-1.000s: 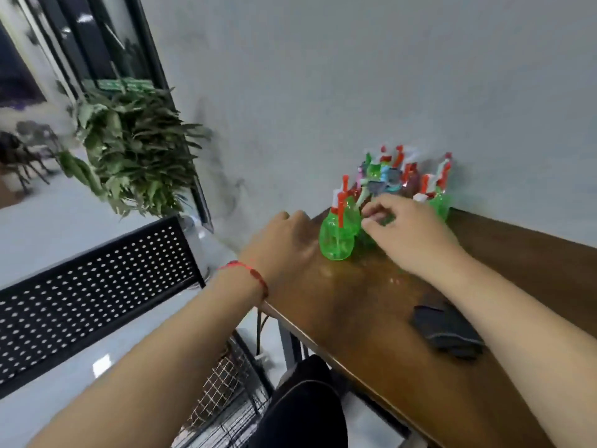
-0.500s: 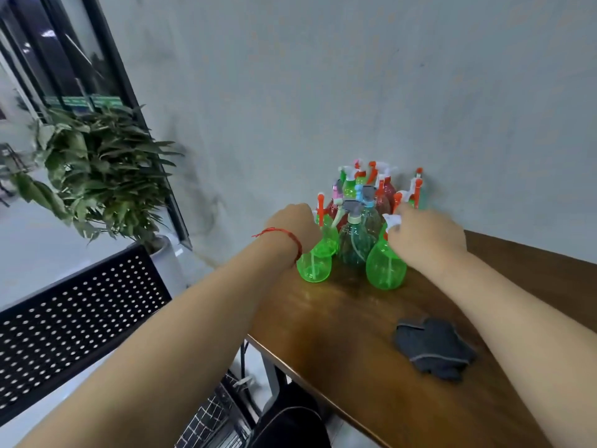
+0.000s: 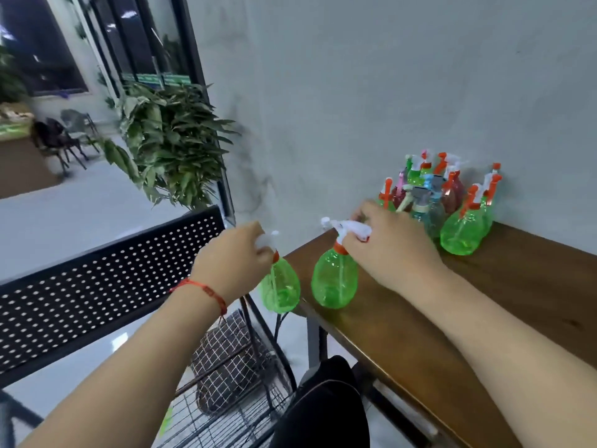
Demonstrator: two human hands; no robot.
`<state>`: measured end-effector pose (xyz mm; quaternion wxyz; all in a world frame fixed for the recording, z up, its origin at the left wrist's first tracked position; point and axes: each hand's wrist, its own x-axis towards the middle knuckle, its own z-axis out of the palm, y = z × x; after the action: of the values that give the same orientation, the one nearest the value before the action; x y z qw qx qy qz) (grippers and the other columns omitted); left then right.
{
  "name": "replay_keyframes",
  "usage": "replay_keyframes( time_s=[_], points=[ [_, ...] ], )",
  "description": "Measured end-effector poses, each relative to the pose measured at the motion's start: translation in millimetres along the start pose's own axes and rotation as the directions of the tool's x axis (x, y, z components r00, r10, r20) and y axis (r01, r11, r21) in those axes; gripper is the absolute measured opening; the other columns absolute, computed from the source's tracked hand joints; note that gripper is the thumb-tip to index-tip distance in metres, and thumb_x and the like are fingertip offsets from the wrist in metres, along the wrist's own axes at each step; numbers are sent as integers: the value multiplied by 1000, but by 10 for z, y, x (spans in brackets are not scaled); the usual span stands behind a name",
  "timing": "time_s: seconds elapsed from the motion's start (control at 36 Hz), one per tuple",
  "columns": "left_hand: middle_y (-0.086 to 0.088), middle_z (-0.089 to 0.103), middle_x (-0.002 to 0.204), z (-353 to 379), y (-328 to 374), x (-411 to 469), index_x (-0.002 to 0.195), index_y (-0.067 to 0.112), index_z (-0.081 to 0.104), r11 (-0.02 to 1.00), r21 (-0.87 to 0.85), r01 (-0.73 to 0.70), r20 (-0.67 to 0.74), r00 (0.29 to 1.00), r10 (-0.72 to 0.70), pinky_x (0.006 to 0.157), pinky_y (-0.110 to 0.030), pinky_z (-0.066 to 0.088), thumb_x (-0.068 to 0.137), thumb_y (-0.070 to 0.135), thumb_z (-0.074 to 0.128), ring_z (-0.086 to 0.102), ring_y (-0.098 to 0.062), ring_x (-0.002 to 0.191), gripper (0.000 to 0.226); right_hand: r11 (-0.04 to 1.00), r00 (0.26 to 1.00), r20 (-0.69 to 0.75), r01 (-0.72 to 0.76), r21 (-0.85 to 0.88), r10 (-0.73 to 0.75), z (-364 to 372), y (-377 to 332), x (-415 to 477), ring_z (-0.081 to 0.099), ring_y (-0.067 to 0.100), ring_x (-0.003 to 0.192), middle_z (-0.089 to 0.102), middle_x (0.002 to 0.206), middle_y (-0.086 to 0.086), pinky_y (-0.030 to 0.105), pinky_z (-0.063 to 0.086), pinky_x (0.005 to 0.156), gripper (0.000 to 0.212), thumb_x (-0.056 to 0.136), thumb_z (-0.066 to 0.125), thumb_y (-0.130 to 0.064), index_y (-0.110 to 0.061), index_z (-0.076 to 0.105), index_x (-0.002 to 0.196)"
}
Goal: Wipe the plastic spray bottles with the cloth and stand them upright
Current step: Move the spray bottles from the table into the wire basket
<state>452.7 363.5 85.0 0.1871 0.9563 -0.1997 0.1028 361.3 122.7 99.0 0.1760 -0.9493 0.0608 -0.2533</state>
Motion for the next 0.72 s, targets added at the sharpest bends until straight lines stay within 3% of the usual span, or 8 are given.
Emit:
replay_keyframes(
  time_s=[0.11,0.19,0.33,0.42,0.5,0.58,0.72],
  points=[
    [3,65,73,-158,-511,-247,88,24,58,994,31,104,-34,994,-103,68,-37,56,98,34,46,65,-27,70,19,993,995,63,76,86,-82,459,-484,-24,62,35,76,68,85,-2,39,53,66,20,88,61,-46,-32,52,100],
    [2,67,75,-224,-888,-424,85,25,57,983,51,179,-34,984,-177,70,-40,61,97,35,40,66,-26,69,22,988,982,139,115,105,-129,811,-813,-44,55,36,77,68,88,-1,38,45,65,18,90,61,-44,-32,52,101],
    [2,70,79,-159,-1512,-672,86,25,58,948,43,314,-16,949,-314,71,-38,60,95,36,41,67,-24,69,22,972,940,277,155,178,-201,1366,-1241,-92,57,31,77,68,90,-3,37,44,65,15,90,59,-42,-34,51,100],
    [2,69,80,29,-1863,-823,90,25,59,916,37,399,7,917,-400,67,-35,55,96,35,47,65,-22,70,17,965,909,339,188,184,-242,1726,-1400,-120,62,28,76,68,87,-4,37,52,66,16,91,58,-43,-33,54,102],
    [1,71,81,272,-2172,-961,99,26,60,878,15,478,41,877,-478,64,-33,51,98,33,48,67,-21,73,15,964,875,418,176,199,-246,2139,-1506,-141,63,23,72,68,87,-4,34,50,60,16,93,58,-43,-33,54,105],
    [2,73,83,546,-2434,-1070,107,24,59,842,-30,538,92,840,-534,66,-34,57,103,36,48,70,-19,69,16,965,841,482,166,204,-247,2540,-1579,-157,63,25,75,68,89,-1,38,55,66,16,95,57,-40,-32,52,108],
    [0,66,87,1052,-2704,-1163,110,23,49,804,-24,595,137,798,-586,71,-39,60,107,43,52,67,-23,72,20,975,776,596,110,195,-206,3192,-1576,-247,62,24,75,67,94,2,32,40,57,18,99,57,-37,-29,51,114]
  ],
)
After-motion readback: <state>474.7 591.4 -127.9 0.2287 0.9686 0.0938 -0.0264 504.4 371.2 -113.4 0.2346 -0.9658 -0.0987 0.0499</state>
